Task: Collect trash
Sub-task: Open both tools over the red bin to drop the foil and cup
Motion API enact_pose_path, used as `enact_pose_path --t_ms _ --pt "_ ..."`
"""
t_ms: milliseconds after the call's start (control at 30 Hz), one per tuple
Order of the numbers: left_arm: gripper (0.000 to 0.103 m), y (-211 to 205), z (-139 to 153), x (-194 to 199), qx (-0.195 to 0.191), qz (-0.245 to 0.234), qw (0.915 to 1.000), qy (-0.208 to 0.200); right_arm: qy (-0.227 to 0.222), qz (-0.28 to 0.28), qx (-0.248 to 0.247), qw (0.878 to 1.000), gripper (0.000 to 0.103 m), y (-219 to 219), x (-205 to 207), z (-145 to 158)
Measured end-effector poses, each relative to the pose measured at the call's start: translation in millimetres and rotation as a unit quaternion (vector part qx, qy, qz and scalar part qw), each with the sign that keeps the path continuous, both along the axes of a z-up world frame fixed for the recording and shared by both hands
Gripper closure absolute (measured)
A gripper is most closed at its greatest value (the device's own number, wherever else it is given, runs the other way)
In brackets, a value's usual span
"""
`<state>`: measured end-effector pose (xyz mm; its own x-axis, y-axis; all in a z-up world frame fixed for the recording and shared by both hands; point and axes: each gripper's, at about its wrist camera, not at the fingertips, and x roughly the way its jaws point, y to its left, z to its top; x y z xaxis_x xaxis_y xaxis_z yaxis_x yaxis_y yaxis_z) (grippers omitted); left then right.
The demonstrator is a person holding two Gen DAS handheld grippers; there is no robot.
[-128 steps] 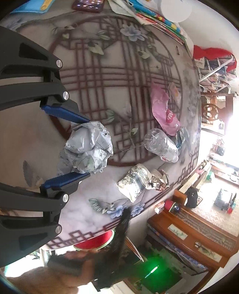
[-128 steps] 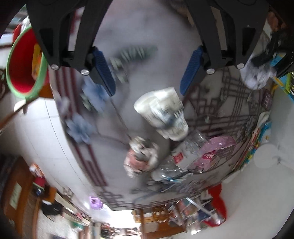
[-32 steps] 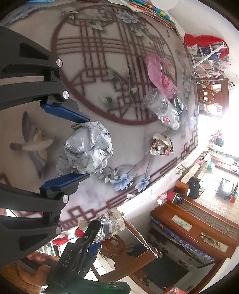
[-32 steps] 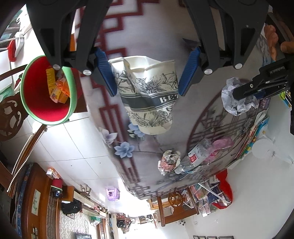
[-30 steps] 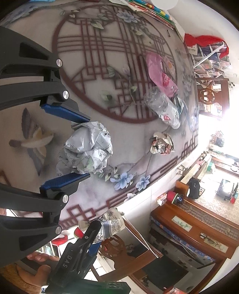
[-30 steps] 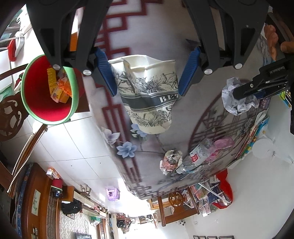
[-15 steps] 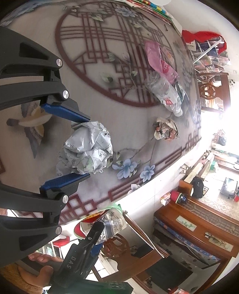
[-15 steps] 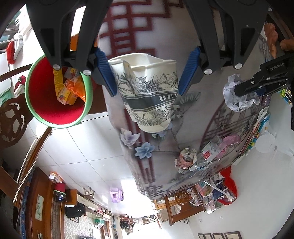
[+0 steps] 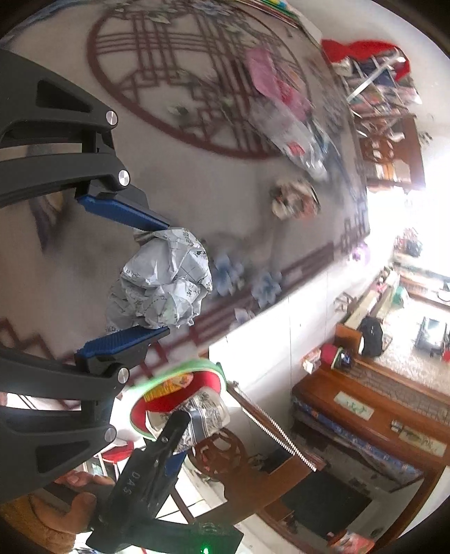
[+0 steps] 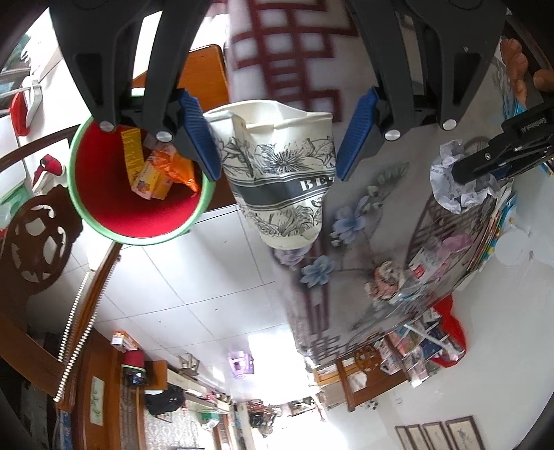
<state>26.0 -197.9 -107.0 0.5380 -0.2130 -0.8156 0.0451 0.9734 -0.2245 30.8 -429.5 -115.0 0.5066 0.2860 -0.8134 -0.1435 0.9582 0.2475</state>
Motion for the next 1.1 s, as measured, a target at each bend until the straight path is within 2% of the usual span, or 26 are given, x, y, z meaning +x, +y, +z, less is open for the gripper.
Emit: enact_pose_path --t_ms 467,733,900,1067,1100 --pt "0.051 -84.7 4.1 38.7 -0.001 -0.084 0.9964 -0.008 0.013 -0.095 -0.005 0.995 0.036 -88.3 2.2 -12.6" --pt "0.051 -143.7 5.0 67.4 -0.005 -0.151 0.9885 -0.005 0.020 -0.163 -0.004 0.986 0.036 -146.2 0.8 -19.3" --pt "0.050 -185.7 5.5 79.1 -0.016 -0.198 0.9800 -0.003 0.026 -0.198 0.001 0.980 0.035 -174.1 -3.9 -24.4" --pt "0.036 -218.6 5.4 86.1 -0.024 -0.230 0.9729 -0.003 0.014 -0.204 0.025 0.978 0.033 -188.7 -3.4 -24.4" --pt "0.033 -219.8 5.1 86.9 -0.025 -0.231 0.9726 -0.003 0.015 -0.202 0.028 0.979 0.029 -188.7 -1.4 -24.9"
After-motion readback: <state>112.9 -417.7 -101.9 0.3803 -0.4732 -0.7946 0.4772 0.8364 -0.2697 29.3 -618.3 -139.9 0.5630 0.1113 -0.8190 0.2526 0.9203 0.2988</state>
